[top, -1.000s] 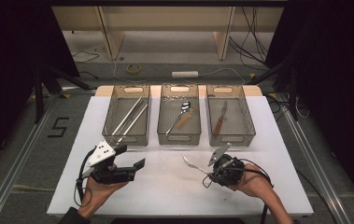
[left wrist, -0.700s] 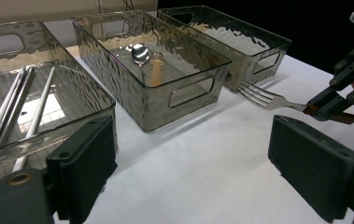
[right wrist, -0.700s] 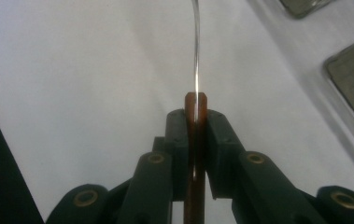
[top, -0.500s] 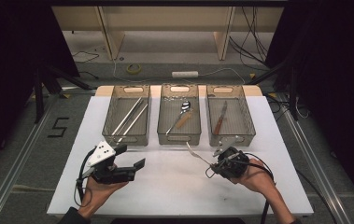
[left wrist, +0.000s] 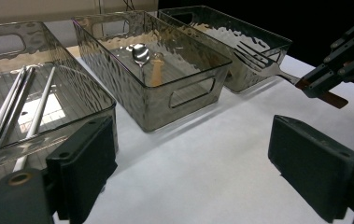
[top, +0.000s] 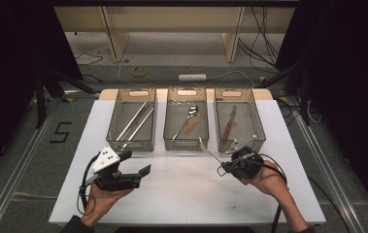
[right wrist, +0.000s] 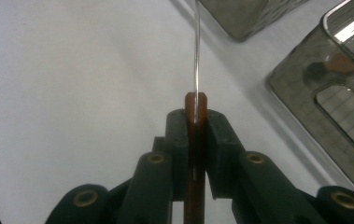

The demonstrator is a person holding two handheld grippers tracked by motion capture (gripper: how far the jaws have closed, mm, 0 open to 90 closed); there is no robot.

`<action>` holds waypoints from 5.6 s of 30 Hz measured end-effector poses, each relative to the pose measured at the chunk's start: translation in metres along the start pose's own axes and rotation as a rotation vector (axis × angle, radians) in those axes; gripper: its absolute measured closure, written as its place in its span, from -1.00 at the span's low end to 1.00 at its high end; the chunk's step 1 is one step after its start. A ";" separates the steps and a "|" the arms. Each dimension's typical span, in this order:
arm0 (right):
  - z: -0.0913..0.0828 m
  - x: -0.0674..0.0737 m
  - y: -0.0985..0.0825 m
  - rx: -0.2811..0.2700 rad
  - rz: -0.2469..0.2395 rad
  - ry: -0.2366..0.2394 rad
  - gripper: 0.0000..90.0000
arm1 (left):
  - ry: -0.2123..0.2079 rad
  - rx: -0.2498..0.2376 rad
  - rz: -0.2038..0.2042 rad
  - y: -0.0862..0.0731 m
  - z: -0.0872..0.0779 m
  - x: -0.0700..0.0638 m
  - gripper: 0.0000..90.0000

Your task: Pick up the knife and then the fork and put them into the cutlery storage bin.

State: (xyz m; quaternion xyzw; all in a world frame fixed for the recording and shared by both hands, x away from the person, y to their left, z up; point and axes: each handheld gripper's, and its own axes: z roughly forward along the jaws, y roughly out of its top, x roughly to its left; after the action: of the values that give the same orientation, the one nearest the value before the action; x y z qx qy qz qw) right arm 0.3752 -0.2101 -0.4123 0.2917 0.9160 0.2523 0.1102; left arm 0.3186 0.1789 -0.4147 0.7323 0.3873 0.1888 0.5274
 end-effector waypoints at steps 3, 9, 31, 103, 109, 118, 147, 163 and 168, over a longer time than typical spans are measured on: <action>-0.001 -0.003 0.001 -0.023 0.011 0.002 0.81 | -0.001 -0.001 -0.001 0.000 0.000 0.000 -0.68; -0.003 -0.008 0.003 -0.052 0.032 -0.011 0.81 | -0.001 -0.004 -0.004 0.000 0.000 0.000 -0.68; -0.017 -0.044 0.026 -0.139 0.117 -0.071 0.81 | 0.000 -0.014 -0.013 0.000 -0.001 0.001 -0.68; 0.035 -0.134 0.058 -0.038 0.439 -0.245 0.80 | 0.000 -0.011 -0.008 0.000 -0.001 0.002 -0.68; 0.036 -0.134 0.057 -0.034 0.446 -0.236 0.80 | 0.000 -0.013 -0.010 0.000 -0.001 0.001 -0.68; 0.042 -0.134 0.054 -0.009 0.457 -0.228 0.80 | 0.000 -0.013 -0.011 0.000 -0.001 0.001 -0.68; 0.045 -0.130 0.055 0.011 0.454 -0.171 0.45 | 0.001 -0.008 -0.008 0.000 -0.001 0.001 -0.68; 0.021 -0.105 0.059 -0.110 0.396 -0.148 0.00 | 0.001 -0.005 -0.004 0.000 -0.001 0.001 -0.68; 0.015 -0.096 0.058 -0.157 0.387 -0.121 -0.05 | 0.001 -0.004 -0.004 0.000 0.000 0.001 -0.68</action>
State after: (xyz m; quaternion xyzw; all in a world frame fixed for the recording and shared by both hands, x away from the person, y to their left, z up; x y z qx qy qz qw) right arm 0.4850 -0.2202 -0.3890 0.4672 0.8123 0.3211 0.1370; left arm 0.3192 0.1801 -0.4147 0.7301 0.3889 0.1891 0.5291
